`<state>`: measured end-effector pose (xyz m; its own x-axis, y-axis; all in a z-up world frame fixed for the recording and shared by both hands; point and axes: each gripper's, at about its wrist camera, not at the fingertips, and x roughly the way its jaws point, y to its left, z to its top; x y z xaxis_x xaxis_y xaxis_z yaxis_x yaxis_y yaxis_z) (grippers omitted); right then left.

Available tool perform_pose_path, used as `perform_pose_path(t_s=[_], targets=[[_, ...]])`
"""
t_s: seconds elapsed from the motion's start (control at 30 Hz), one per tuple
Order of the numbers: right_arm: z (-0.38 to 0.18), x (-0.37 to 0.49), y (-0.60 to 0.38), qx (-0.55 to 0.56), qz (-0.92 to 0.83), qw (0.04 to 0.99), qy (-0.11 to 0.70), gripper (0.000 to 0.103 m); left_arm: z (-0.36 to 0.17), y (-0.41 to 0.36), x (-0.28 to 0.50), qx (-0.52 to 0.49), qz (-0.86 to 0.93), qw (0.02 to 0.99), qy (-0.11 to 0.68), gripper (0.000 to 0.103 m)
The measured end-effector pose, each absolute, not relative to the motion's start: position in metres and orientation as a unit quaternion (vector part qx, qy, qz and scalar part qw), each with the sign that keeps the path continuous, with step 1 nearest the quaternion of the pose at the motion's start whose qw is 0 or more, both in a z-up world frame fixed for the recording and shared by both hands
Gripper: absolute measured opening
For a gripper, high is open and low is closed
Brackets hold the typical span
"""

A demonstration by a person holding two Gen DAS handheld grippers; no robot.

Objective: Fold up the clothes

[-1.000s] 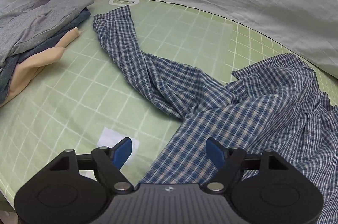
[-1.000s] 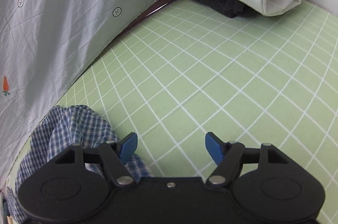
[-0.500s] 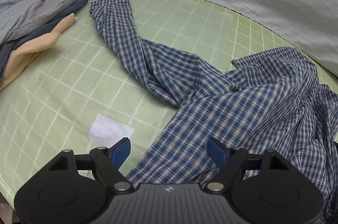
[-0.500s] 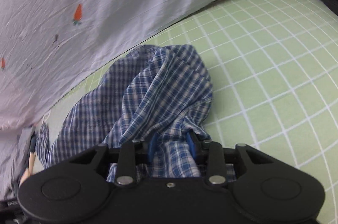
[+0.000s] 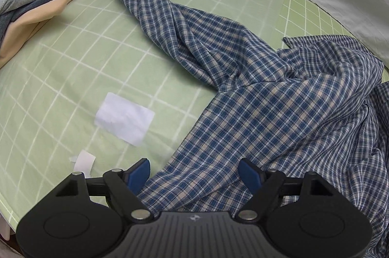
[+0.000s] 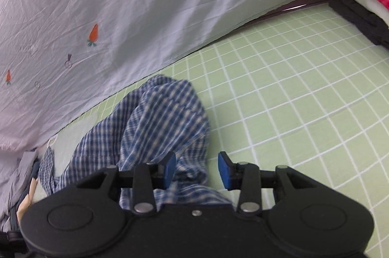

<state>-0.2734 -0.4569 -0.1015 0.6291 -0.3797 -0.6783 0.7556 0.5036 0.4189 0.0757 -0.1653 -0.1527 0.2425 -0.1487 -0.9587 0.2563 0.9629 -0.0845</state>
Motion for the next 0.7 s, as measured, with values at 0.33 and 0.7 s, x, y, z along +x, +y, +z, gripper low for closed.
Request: perform_pose_path(t_s=[0.33, 0.7], targets=[[-0.138, -0.274, -0.468, 0.292, -0.332, 0.825, 0.353, 0.039, -0.16, -0.176, 0.07, 0.072, -0.134, 0.782, 0.604, 0.089], [-0.144, -0.235, -0.452, 0.309, -0.234, 0.856, 0.342, 0.022, -0.164, -0.182, 0.064, 0.089, -0.138, 0.779, 0.606, 0.098]])
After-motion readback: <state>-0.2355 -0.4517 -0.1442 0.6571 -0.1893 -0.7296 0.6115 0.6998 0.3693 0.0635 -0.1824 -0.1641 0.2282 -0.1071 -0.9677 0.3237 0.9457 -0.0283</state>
